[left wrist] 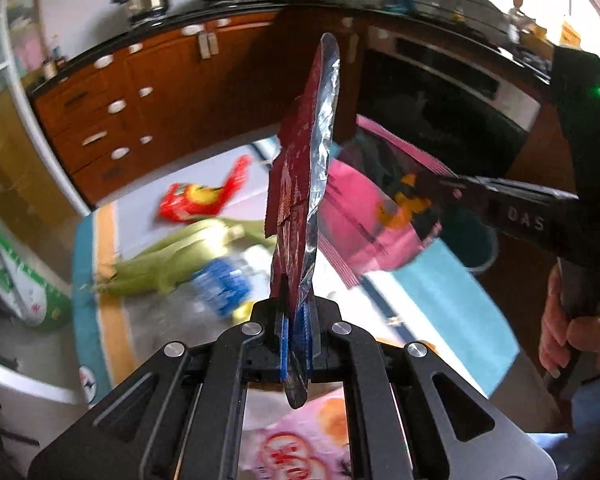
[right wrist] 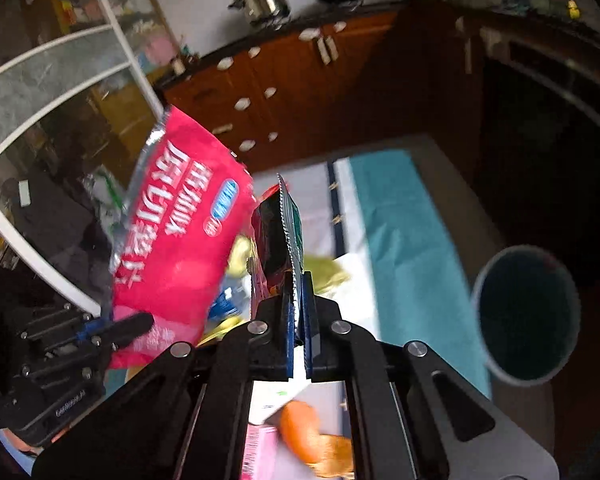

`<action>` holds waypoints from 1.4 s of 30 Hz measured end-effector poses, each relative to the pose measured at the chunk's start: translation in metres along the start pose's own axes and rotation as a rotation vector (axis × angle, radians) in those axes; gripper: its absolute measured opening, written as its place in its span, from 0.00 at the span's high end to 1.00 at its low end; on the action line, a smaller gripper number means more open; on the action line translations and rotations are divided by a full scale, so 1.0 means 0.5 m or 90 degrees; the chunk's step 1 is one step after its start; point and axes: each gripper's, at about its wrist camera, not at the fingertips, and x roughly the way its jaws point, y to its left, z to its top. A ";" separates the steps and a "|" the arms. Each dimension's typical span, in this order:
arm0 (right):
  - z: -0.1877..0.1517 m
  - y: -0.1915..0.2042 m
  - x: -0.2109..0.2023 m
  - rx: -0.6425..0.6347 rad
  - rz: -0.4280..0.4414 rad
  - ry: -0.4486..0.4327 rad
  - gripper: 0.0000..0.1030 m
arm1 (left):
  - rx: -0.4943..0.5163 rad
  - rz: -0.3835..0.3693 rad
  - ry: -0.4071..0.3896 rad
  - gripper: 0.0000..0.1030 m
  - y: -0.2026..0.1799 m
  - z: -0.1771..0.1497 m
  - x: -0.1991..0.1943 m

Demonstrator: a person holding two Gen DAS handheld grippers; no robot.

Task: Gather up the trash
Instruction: 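Carry the red wrapper over the teal trash bin with the left gripper, then open the left gripper to drop the wrapper into the bin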

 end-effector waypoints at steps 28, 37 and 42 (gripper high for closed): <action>-0.075 -0.580 -0.006 0.152 -0.307 0.069 0.97 | 0.134 -0.229 0.237 0.94 -0.522 0.200 0.504; -0.083 -0.612 0.068 0.187 -0.309 0.125 0.18 | 0.152 -0.168 0.262 0.44 -0.519 0.194 0.569; -0.075 -0.612 0.064 0.190 -0.317 0.118 0.17 | 0.149 -0.179 0.239 0.41 -0.504 0.215 0.546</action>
